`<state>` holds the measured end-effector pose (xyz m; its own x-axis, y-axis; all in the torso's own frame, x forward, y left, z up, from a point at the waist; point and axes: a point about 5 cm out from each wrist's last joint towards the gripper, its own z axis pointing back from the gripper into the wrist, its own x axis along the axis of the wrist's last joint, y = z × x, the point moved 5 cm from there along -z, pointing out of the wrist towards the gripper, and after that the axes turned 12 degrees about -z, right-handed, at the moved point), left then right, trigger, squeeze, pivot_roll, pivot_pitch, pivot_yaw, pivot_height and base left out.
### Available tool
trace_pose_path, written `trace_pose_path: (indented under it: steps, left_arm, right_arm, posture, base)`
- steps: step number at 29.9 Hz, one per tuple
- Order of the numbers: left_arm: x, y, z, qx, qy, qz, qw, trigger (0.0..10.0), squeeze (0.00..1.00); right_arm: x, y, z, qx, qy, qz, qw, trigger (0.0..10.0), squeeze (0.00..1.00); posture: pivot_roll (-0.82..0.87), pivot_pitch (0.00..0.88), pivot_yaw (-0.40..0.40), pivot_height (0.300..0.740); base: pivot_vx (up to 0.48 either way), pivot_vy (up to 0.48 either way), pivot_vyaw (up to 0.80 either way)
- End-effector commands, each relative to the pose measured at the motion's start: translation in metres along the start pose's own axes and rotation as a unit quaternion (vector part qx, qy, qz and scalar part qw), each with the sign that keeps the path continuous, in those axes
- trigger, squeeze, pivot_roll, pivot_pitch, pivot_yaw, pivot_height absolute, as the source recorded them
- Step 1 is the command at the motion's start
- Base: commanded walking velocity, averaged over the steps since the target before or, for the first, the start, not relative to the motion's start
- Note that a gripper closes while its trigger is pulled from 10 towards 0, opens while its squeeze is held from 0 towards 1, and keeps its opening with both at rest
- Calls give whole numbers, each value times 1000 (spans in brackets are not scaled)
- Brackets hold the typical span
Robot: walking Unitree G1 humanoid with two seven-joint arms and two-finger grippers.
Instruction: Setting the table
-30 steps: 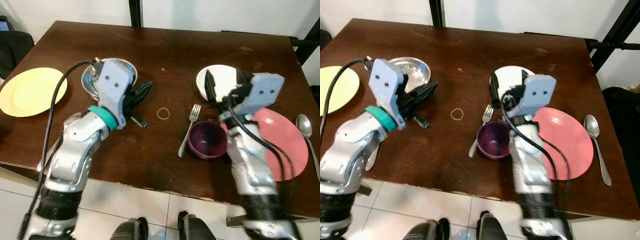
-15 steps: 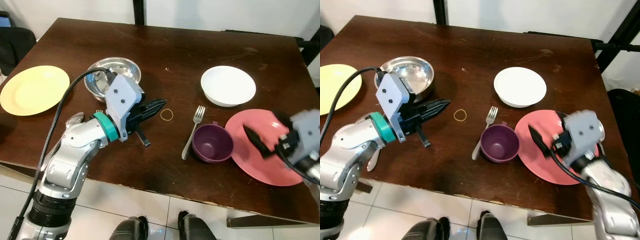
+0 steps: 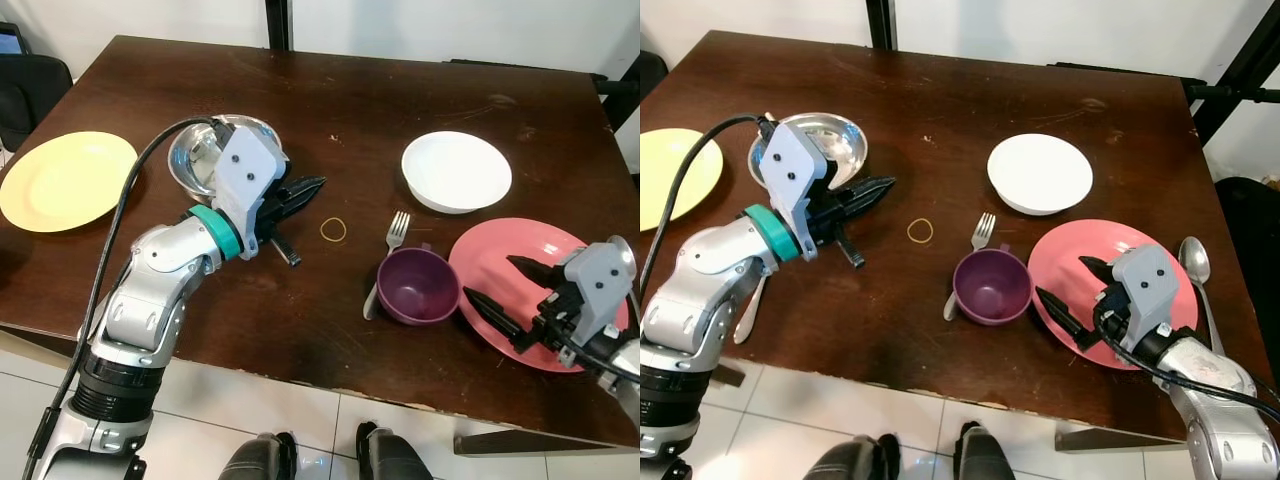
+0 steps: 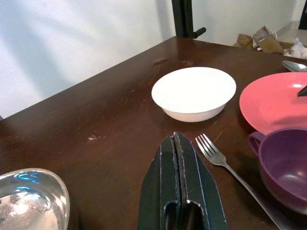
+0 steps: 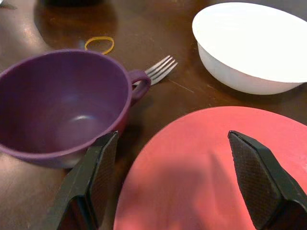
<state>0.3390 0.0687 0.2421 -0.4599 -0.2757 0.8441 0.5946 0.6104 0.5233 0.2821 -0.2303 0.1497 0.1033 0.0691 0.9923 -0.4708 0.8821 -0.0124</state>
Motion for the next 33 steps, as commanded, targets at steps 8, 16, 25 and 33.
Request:
trace_pose_path:
  steps: [8, 16, 25, 33]
  left_arm:
    - [-6, -6, 2, 0, 9, -2, 1000, 10000, 0]
    - [-9, -6, 3, 7, 14, -1, 1000, 10000, 0]
    - [-41, 39, 9, 147, 104, -13, 984, 10000, 0]
    - [-40, 53, 9, 191, 108, -2, 976, 10000, 0]
  right_arm:
    - [-25, 20, -16, 43, 28, -42, 998, 10000, 0]
    - [-22, 48, -33, 93, 18, -50, 994, 10000, 0]
    - [-16, 113, -43, 218, 14, -43, 975, 10000, 0]
    - [-13, 149, -44, 292, 16, -37, 955, 10000, 0]
  posture:
    - [-60, 129, 82, 740]
    - [-59, 129, 81, 740]
    - [-58, 132, 84, 740]
    - [-56, 136, 85, 740]
  base:
    - [0, 0, 0]
    - [0, 0, 0]
    - [0, 0, 0]
    - [0, 0, 0]
